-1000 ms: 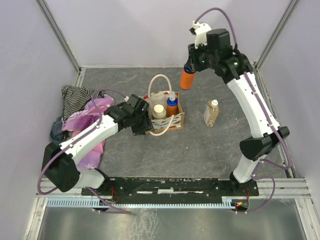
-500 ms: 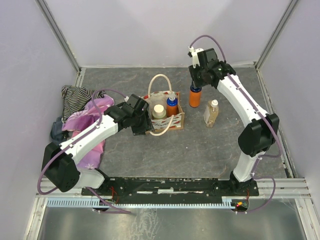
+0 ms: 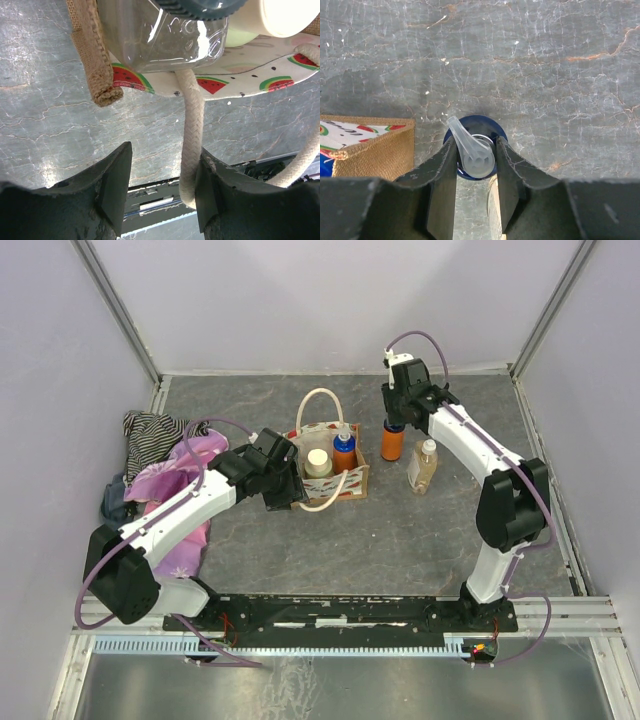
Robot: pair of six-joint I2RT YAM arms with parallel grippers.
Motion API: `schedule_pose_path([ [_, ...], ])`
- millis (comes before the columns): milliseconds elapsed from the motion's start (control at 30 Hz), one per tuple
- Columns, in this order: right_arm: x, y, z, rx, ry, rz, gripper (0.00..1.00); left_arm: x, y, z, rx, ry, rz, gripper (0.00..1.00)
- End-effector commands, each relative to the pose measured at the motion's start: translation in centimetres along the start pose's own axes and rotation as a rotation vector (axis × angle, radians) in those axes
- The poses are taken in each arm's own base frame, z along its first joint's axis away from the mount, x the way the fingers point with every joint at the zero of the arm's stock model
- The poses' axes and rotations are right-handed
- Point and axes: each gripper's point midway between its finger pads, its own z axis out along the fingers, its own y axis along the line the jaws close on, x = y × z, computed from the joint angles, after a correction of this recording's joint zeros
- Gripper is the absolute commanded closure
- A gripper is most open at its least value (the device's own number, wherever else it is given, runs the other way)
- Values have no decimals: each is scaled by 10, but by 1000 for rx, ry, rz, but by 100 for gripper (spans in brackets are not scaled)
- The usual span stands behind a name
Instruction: Take the personal care products out of the canvas bag
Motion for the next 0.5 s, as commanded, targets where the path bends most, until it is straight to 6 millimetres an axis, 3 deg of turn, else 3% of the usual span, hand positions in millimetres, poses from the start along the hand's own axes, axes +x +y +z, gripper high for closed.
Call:
schedule_pose_path([
  [0,-21,-8,-5,45,-90,49,48,-4,-8,-7,32,-24,-11,43],
  [100,-25,-14,-15,68,-105,54,25,-4,-8,-6,31,-18,-11,43],
  [200,-34,-20,-32,88,-130,49,19,-4,-9,-5,30,-15,-11,43],
  [300,-48,-16,-60,50,-172,52,19,-4,-9,-3,29,-10,-9,43],
  [400,-61,14,-97,-70,-235,22,22,-4,-9,-1,24,-5,-8,43],
  [467,-64,45,-117,-201,-257,5,23,-4,-10,0,27,-5,-8,43],
])
